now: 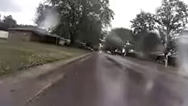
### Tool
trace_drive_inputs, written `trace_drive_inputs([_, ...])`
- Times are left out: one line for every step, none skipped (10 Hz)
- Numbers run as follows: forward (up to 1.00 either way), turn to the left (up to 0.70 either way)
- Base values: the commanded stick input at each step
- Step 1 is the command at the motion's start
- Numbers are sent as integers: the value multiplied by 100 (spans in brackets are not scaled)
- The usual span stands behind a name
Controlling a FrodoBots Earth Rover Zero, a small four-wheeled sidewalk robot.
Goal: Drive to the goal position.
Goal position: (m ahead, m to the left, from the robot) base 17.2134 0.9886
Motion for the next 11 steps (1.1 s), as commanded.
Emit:
trace_drive_inputs([50, -1])
trace_drive_inputs([50, -51])
trace_drive_inputs([50, -51])
trace_drive_inputs([50, -27])
trace_drive_inputs([50, -1])
trace_drive_inputs([50, -1])
trace_drive_inputs([50, -1])
trace_drive_inputs([50, -1])
trace_drive_inputs([50, -1])
trace_drive_inputs([50, -1])
trace_drive_inputs([50, -1])
